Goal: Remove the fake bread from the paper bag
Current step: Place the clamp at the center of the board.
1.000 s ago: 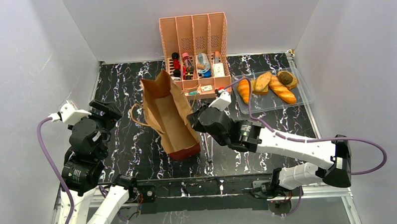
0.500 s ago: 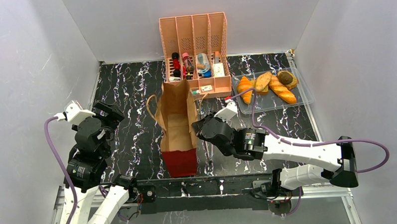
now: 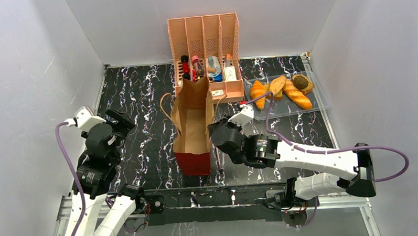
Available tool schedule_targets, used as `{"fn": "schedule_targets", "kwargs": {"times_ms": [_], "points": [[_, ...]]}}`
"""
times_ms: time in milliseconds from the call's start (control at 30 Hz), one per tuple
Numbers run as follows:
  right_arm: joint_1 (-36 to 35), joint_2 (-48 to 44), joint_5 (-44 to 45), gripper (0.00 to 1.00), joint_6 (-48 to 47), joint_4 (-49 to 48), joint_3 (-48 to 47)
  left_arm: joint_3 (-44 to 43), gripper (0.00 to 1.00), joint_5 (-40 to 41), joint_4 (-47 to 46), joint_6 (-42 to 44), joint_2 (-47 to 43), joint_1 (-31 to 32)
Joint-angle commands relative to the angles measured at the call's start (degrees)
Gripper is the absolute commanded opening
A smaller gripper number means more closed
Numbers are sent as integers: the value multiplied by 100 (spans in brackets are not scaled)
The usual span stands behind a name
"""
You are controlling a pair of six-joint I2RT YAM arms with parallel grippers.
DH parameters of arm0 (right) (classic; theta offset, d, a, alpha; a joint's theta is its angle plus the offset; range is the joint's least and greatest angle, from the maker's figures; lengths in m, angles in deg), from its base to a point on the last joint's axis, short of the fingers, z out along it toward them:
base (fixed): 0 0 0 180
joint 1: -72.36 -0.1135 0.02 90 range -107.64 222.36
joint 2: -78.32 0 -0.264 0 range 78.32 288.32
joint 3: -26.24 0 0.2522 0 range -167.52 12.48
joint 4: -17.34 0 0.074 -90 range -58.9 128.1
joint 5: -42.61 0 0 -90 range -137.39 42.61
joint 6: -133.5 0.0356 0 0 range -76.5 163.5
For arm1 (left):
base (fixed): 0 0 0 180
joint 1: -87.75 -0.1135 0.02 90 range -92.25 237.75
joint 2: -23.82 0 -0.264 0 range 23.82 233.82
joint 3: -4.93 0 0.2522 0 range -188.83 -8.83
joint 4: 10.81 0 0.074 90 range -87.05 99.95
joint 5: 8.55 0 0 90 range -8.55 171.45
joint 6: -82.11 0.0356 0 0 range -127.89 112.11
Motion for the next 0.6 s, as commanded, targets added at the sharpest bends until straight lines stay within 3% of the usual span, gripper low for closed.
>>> {"fn": "schedule_targets", "kwargs": {"times_ms": [0, 167, 367, 567], "points": [[44, -2, 440, 0, -109, -56, -268, 155, 75, -36, -224, 0, 37, -4], [240, -91, 204, 1, -277, -148, -103, 379, 75, -184, -366, -64, 63, -9], [339, -172, -73, 36, -564, -275, 104, 562, 75, -339, -506, -148, 90, -8], [340, -206, -170, 49, -823, -246, 33, 644, 75, -444, -560, -220, 166, -3]]}}
